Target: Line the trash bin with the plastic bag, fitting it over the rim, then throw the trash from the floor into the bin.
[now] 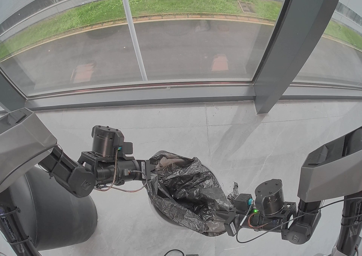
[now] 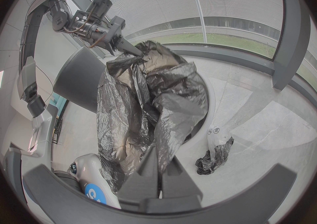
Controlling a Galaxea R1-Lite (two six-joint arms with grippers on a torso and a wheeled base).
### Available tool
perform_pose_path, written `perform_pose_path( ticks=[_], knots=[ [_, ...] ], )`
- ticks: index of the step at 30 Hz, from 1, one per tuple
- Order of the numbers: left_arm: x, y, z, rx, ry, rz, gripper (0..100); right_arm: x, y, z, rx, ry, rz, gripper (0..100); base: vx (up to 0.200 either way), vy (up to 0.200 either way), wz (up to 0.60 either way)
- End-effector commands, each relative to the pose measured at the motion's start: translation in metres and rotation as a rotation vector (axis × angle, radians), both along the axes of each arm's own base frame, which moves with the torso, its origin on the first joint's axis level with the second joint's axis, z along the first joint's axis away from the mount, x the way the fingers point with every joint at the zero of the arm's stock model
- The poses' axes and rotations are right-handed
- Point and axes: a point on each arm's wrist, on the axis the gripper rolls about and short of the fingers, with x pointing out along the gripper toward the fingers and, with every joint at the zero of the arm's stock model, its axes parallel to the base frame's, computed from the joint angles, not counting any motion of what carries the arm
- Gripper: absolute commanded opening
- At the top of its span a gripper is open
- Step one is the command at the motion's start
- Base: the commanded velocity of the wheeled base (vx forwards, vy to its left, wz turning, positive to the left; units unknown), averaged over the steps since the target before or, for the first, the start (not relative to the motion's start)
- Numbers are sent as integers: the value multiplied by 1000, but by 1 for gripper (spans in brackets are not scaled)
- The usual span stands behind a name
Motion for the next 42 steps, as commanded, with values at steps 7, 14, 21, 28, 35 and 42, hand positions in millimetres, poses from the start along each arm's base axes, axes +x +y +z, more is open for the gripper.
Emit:
perform_pose_path(
  ticks=[7,14,21,28,35,42],
  knots=[
    [-26,20,-11,-250,103,43,0,1,3,0,5,-6,10,0,0,0,0],
    [-30,20,-28,-354,200,91,0,1,4,-1,3,-6,16,0,0,0,0],
    [-40,14,-36,-428,334,112,0,1,4,-3,-1,-2,15,0,0,0,0],
    [-42,13,-39,-483,411,111,0,1,3,-6,-11,6,15,0,0,0,0],
    [-44,14,-48,-518,421,122,0,-1,2,-10,-34,10,22,0,0,0,0],
    [-63,12,-51,-526,405,94,0,-4,4,-13,-49,15,32,0,0,0,0]
  ],
)
